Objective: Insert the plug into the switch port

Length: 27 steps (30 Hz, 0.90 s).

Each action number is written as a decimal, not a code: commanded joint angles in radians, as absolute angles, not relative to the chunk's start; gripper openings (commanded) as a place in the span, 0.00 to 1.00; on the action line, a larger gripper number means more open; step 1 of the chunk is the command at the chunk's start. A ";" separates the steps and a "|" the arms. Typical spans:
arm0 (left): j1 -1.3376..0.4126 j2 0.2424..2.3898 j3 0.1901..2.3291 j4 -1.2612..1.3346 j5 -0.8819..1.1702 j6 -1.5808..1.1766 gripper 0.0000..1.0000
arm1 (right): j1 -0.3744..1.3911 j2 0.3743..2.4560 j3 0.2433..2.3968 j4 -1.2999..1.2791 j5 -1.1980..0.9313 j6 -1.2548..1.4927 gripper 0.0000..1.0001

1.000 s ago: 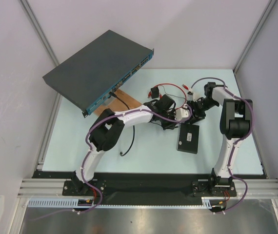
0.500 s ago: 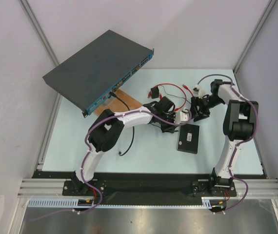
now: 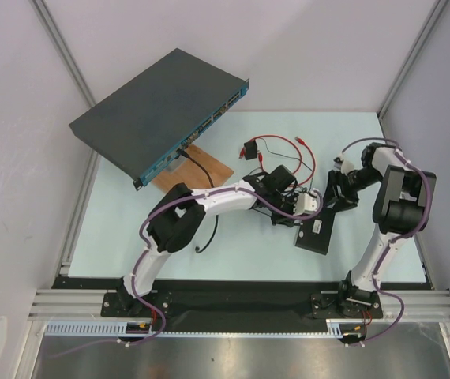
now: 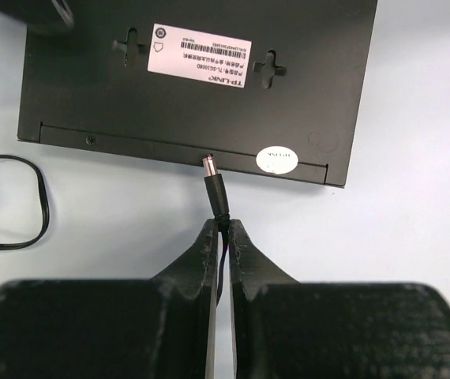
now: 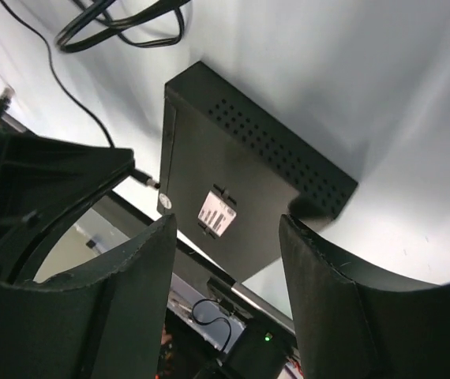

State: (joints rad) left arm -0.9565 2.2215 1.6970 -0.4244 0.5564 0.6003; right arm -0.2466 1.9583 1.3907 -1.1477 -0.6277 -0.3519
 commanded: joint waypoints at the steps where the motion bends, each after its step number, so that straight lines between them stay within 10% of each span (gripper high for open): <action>1: -0.956 2.194 1.737 -0.402 0.585 0.588 0.08 | -0.213 1.990 1.394 -1.152 -0.617 -0.350 0.60; 27: -0.871 2.171 1.716 -0.459 0.572 0.574 0.08 | -0.301 1.885 1.344 -1.140 -0.499 -0.364 0.74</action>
State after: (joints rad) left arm -0.8684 2.1830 1.6398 -0.4305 0.5529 0.5438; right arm -0.3450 1.8610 1.3598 -1.1572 -0.5259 -0.3668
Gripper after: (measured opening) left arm 0.092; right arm 0.745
